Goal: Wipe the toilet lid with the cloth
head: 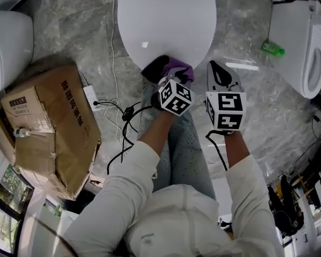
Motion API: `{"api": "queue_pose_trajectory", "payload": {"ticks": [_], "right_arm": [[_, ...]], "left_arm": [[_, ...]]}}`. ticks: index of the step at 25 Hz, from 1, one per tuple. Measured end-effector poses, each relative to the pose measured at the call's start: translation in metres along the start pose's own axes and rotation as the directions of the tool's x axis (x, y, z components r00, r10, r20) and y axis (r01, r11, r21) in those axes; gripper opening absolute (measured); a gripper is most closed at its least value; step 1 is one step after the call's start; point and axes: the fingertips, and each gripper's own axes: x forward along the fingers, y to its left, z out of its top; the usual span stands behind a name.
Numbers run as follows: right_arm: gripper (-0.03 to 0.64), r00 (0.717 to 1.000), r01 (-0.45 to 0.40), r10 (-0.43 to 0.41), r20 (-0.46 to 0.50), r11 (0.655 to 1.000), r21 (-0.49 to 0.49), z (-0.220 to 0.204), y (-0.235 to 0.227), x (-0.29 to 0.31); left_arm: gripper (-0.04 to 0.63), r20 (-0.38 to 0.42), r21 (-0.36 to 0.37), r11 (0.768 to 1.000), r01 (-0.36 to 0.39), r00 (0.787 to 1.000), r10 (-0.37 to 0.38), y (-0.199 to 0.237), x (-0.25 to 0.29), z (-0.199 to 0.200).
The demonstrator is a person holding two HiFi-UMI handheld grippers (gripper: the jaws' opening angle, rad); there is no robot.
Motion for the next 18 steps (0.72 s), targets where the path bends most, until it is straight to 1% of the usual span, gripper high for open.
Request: {"api": "queue_pose_trajectory", "payload": {"ticks": [1, 3, 5, 8, 11, 14, 18], "right_arm": [[0.015, 1.000, 0.007, -0.007, -0.006, 1.000, 0.003, -0.004, -0.004, -0.003], [0.015, 1.000, 0.014, -0.014, -0.013, 1.000, 0.007, -0.009, -0.009, -0.008], [0.015, 1.000, 0.012, -0.012, -0.014, 1.000, 0.009, -0.011, -0.012, -0.012], [0.015, 1.000, -0.001, 0.001, -0.011, 1.000, 0.012, -0.011, -0.009, -0.015], [0.015, 1.000, -0.026, 0.026, -0.006, 1.000, 0.010, -0.009, 0.001, -0.013], [0.015, 0.999, -0.053, 0.053, -0.004, 0.999, 0.006, -0.006, 0.014, -0.009], [0.015, 0.997, -0.073, 0.073, 0.003, 0.997, 0.009, 0.002, 0.030, -0.008]], "left_arm": [[0.014, -0.017, 0.015, 0.999, 0.029, 0.999, -0.028, -0.016, 0.010, 0.003], [0.014, -0.045, 0.018, 0.999, 0.047, 0.998, -0.046, -0.031, 0.020, 0.002], [0.014, -0.060, 0.023, 0.998, 0.055, 0.997, -0.054, -0.033, 0.018, -0.004], [0.012, -0.065, 0.029, 0.998, 0.064, 0.996, -0.062, -0.022, -0.002, -0.021], [0.012, -0.078, -0.031, 0.999, 0.026, 0.997, -0.029, 0.000, -0.025, -0.040], [0.012, -0.121, -0.074, 0.997, -0.020, 0.993, 0.011, 0.024, -0.044, -0.057], [0.013, -0.174, -0.151, 0.986, -0.070, 0.984, 0.043, 0.050, -0.064, -0.075]]}}
